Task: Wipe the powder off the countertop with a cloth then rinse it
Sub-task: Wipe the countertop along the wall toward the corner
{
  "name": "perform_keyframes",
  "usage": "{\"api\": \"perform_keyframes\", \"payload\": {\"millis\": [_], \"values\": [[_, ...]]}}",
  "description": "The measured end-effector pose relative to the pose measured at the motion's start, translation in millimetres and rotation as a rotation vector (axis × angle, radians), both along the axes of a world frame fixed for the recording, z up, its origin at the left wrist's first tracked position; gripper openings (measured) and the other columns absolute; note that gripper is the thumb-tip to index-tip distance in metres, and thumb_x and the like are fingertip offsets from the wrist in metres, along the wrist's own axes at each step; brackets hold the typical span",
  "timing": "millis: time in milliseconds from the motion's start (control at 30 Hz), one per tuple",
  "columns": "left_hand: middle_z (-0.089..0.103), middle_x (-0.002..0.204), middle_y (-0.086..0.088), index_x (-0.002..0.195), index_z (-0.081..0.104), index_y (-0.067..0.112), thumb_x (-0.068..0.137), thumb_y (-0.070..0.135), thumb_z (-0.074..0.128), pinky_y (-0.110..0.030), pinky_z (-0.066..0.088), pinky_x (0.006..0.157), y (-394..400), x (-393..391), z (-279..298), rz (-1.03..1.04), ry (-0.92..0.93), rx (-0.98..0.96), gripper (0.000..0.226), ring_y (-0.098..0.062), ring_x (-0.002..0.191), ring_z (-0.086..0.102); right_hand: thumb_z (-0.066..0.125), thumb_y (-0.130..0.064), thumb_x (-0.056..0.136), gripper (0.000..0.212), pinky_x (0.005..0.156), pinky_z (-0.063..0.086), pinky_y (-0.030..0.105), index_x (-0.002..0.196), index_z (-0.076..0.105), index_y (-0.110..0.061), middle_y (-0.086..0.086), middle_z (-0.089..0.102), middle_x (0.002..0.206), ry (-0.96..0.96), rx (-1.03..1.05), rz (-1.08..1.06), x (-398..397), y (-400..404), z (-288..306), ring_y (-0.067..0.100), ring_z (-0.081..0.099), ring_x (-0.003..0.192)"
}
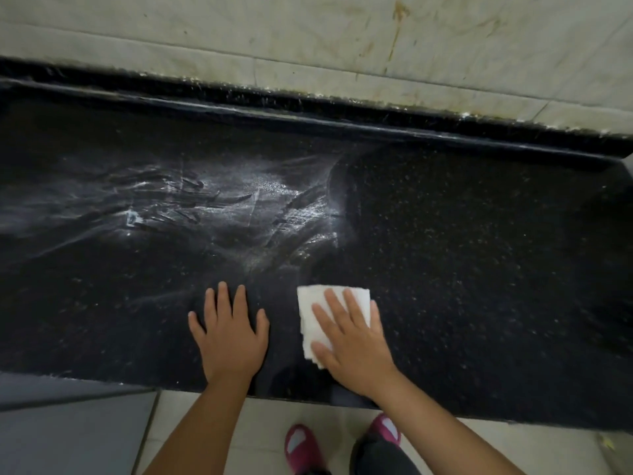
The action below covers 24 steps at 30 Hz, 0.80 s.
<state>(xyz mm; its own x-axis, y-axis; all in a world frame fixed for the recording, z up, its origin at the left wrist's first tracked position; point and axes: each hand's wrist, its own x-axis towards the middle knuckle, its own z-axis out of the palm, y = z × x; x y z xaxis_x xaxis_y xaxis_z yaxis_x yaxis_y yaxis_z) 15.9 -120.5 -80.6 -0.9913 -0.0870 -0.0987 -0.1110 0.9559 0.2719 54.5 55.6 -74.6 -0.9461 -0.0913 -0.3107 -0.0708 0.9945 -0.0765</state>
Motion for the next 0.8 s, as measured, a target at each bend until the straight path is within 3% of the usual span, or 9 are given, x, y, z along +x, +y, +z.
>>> {"api": "perform_keyframes", "payload": {"millis": [67,133,233,300,367,433,567,700,800], "values": [[0.034,0.145,-0.018,0.133,0.046,0.006,0.082,0.039,0.033,-0.056,0.008,0.109,0,0,0,-0.003,-0.019,0.013,0.062,-0.035,0.137,0.023,0.013,-0.053,0.095,0.048,0.105,0.01,0.048,0.128,0.04,-0.03,-0.004,0.048,0.137,-0.05,0.039,-0.025,25,28,-2,0.021,0.034,0.126],[0.031,0.147,-0.017,0.135,0.044,0.008,0.082,0.041,0.031,-0.055,0.005,0.11,1,-1,0,-0.006,-0.03,0.01,0.064,-0.033,0.139,0.02,0.0,-0.056,0.094,0.059,0.108,0.01,0.048,0.132,0.037,-0.029,-0.003,0.038,0.142,-0.075,0.05,-0.115,34,59,5,0.021,0.032,0.127],[0.036,0.144,-0.018,0.133,0.047,0.007,0.083,0.045,0.027,-0.057,0.009,0.109,1,-2,-1,-0.009,-0.016,0.006,0.065,-0.035,0.136,0.025,-0.026,-0.073,0.07,0.093,0.112,0.002,0.055,0.147,0.003,-0.029,-0.008,-0.001,0.154,-0.042,0.074,-0.184,4,90,11,0.019,0.001,0.142],[0.042,0.139,-0.02,0.129,0.051,0.006,0.082,0.045,0.024,-0.06,0.016,0.105,1,-3,-2,-0.018,-0.015,-0.008,0.067,-0.038,0.132,0.033,-0.019,-0.072,0.072,0.085,0.112,-0.01,0.051,0.146,-0.009,-0.031,-0.008,-0.018,0.153,-0.082,0.03,-0.248,-31,95,13,0.021,-0.015,0.143],[0.049,0.133,-0.022,0.123,0.056,0.005,0.082,0.042,0.029,-0.063,0.023,0.1,1,-3,-3,-0.031,-0.009,-0.049,0.062,-0.04,0.126,0.042,0.007,-0.057,0.093,0.063,0.112,-0.011,0.05,0.148,-0.004,-0.028,-0.001,-0.015,0.156,-0.056,0.04,-0.259,-79,88,14,0.025,-0.015,0.143],[0.052,0.13,-0.021,0.121,0.058,0.005,0.082,0.041,0.032,-0.062,0.025,0.097,1,-5,-4,-0.028,-0.003,-0.079,0.059,-0.04,0.122,0.046,0.017,-0.047,0.098,0.058,0.112,-0.012,0.05,0.149,-0.001,-0.026,0.002,-0.013,0.156,-0.032,0.031,-0.24,-129,73,12,0.027,-0.015,0.143],[0.055,0.128,-0.018,0.119,0.06,0.008,0.081,0.042,0.035,-0.059,0.023,0.096,-1,-6,-6,-0.031,-0.005,-0.139,0.056,-0.036,0.12,0.049,0.018,-0.047,0.098,0.059,0.112,-0.009,0.052,0.149,0.001,-0.023,0.005,-0.009,0.157,-0.015,0.002,-0.139,-197,24,5,0.031,-0.012,0.143],[0.05,0.133,-0.016,0.122,0.057,0.01,0.082,0.043,0.034,-0.055,0.019,0.103,-3,-4,-8,0.004,0.006,-0.092,0.057,-0.033,0.127,0.041,0.013,-0.046,0.097,0.058,0.113,-0.007,0.052,0.149,0.002,-0.022,0.006,-0.008,0.157,-0.019,-0.041,0.132,-182,-29,-1,0.031,-0.009,0.143],[0.048,0.135,-0.017,0.123,0.056,0.01,0.083,0.043,0.034,-0.047,0.011,0.107,-5,-3,-10,0.01,0.043,-0.073,0.057,-0.026,0.13,0.027,0.019,-0.043,0.088,0.06,0.109,0.022,0.052,0.138,0.042,-0.018,0.013,0.037,0.147,0.111,-0.059,0.339,-132,-31,-9,0.034,0.032,0.136]]}}
